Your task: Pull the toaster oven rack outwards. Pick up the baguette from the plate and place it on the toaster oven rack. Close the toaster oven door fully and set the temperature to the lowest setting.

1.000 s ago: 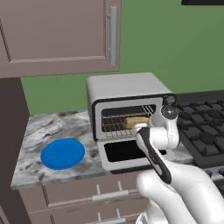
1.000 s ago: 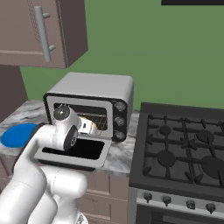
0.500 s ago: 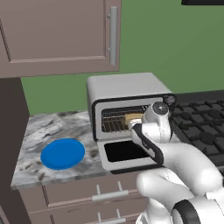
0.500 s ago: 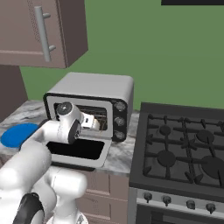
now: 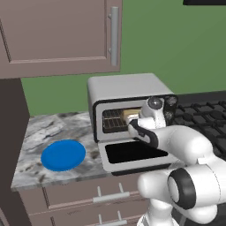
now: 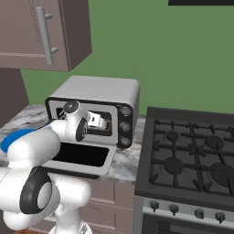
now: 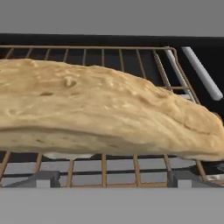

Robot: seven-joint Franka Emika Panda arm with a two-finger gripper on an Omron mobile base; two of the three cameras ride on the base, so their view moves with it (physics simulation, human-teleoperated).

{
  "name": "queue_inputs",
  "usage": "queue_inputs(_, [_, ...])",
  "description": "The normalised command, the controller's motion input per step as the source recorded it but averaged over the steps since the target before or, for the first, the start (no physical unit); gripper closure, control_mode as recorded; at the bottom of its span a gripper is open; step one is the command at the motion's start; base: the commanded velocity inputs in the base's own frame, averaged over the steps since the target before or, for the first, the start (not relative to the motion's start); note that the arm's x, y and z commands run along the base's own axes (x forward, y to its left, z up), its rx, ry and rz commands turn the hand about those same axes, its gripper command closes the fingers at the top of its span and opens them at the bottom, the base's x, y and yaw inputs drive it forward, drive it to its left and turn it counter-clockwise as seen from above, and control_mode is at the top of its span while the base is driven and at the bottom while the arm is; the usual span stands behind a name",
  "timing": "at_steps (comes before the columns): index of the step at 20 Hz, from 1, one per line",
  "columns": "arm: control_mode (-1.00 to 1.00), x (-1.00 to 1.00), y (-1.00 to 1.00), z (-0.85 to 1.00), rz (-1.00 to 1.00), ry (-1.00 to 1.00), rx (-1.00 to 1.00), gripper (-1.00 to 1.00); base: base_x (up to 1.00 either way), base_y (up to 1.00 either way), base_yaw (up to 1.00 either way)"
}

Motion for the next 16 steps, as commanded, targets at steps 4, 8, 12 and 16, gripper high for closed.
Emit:
queue_inputs(4, [-1.00,0.23,0.00,-0.27,-0.01,-0.10,0.00,-1.00,0.00,0.00,0.00])
queue_inputs(8, [-1.00,0.06,0.01,-0.27,0.00,-0.11,0.00,-1.00,0.00,0.00,0.00])
queue_inputs(12, [-1.00,-0.08,0.00,-0.11,0.00,-0.14,0.00,-1.00,0.00,0.00,0.00])
queue_inputs(16, [-1.00,-0.44,0.00,0.00,0.00,-0.01,0.00,-1.00,0.00,0.00,0.00])
